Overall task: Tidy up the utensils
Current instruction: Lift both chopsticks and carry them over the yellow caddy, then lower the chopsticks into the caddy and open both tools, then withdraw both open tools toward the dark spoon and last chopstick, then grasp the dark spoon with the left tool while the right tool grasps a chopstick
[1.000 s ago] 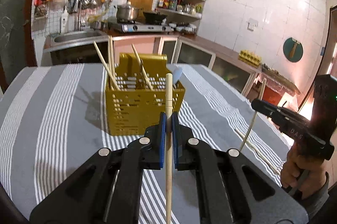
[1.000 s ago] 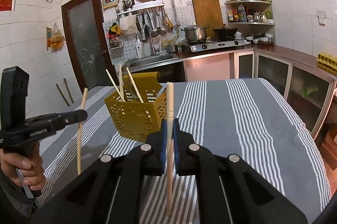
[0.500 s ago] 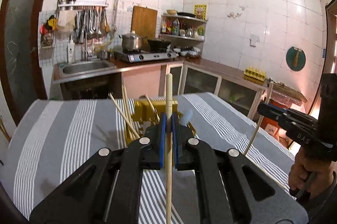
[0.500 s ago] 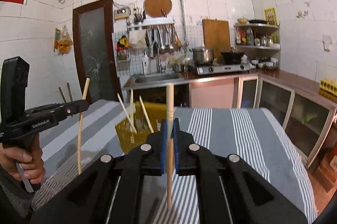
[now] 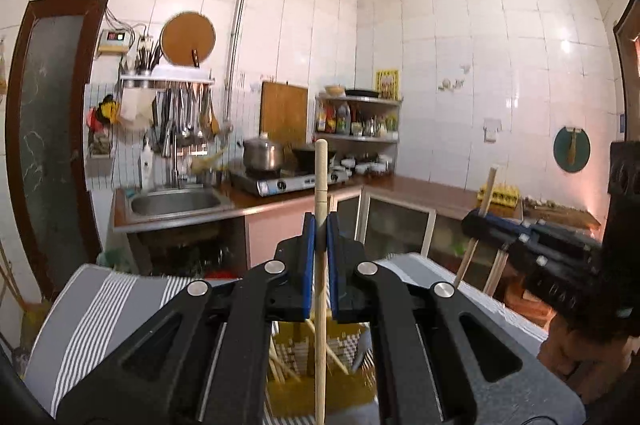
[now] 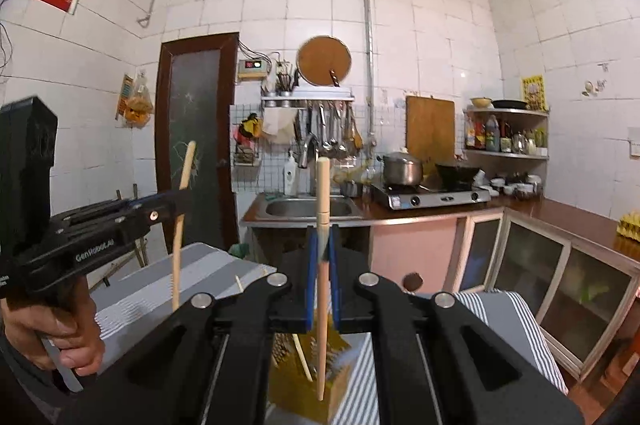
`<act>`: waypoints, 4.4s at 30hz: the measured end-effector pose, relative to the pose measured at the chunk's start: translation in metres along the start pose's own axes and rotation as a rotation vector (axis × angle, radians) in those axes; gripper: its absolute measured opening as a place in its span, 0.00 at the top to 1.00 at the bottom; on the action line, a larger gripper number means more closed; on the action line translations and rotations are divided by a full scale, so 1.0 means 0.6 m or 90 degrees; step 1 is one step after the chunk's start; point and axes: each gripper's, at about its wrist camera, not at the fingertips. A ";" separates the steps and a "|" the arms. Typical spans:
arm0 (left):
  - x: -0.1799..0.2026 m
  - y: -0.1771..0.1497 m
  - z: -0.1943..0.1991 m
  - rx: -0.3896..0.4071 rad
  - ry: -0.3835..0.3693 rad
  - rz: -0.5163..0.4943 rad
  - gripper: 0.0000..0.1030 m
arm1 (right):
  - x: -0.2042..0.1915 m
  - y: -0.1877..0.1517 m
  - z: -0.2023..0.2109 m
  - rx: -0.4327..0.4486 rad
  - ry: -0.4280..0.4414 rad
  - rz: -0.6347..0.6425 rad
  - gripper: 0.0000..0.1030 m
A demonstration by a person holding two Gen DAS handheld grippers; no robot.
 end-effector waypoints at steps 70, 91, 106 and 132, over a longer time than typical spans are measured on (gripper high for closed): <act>-0.074 -0.075 -0.087 -0.095 0.117 0.021 0.62 | 0.121 -0.048 -0.027 -0.014 -0.116 -0.044 0.62; 0.095 -0.369 0.045 -0.335 -0.037 0.122 0.59 | 0.305 -0.321 0.195 -0.254 -0.268 -0.124 0.62; 0.219 -0.404 0.001 -0.429 -0.082 0.109 0.53 | 0.274 -0.338 0.197 -0.317 -0.255 -0.086 0.62; 0.268 -0.427 -0.111 -0.548 -0.029 0.041 0.81 | 0.320 -0.405 0.063 -0.509 -0.206 -0.061 0.80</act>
Point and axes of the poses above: each gripper's, at about its wrist camera, not at the fingertips, and z roughly against the way its jaws point, x to its right, y to its top, and after that the axes turned 10 degrees about -z, right-handed
